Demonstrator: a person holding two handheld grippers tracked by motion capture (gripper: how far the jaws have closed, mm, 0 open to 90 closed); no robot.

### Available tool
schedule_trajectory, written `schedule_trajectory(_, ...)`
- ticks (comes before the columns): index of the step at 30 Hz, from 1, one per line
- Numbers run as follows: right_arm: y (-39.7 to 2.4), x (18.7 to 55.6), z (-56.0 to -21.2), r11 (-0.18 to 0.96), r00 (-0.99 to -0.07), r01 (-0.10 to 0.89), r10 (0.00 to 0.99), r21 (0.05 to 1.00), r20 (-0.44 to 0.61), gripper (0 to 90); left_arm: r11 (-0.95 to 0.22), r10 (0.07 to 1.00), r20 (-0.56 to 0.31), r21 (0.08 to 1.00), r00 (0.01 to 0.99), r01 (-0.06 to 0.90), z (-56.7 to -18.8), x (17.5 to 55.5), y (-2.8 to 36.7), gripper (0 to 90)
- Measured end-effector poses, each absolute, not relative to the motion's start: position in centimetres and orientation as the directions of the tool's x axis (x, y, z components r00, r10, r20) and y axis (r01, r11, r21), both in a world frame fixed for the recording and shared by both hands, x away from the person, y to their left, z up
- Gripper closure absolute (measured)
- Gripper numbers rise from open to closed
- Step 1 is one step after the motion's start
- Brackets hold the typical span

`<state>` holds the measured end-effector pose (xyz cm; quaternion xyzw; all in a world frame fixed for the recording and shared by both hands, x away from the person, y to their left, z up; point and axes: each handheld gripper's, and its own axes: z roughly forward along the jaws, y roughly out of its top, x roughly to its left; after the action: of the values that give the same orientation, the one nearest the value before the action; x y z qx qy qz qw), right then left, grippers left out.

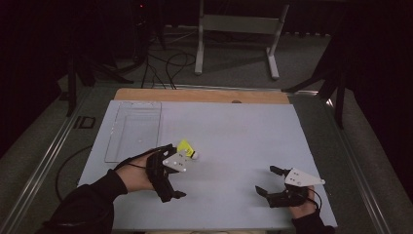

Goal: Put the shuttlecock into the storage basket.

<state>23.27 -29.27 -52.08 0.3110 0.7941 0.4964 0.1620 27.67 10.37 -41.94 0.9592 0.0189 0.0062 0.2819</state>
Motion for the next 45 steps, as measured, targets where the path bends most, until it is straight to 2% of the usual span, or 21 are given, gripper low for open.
schedule_trajectory(10, -29.2, 23.3, -52.1, 0.316, -0.756, 0.33, 0.652, 0.889, 0.049, 8.5, -0.887, -0.019, -0.011, 0.462, 1.0, -0.011, -42.8, 28.6, 8.6, 0.2)
schedule_trajectory(18, -29.3, 23.3, -52.1, 0.312, -0.753, 0.333, 0.656, 0.89, 0.052, 8.5, -0.867, -0.073, 0.022, 0.493, 0.997, -0.075, -42.5, 29.1, 7.7, 0.2)
schedule_trajectory(26, -29.3, 23.3, -52.1, 0.31, -0.755, 0.33, 0.654, 0.892, 0.052, 8.5, -0.866, -0.111, 0.036, 0.486, 0.993, -0.115, -42.7, 30.0, 6.6, 0.3)
schedule_trajectory(45, -29.3, 23.3, -52.2, 0.31, -0.757, 0.33, 0.652, 0.891, 0.053, 8.5, -0.877, -0.082, 0.065, 0.47, 0.995, -0.103, -44.2, 33.3, 6.3, 0.3)
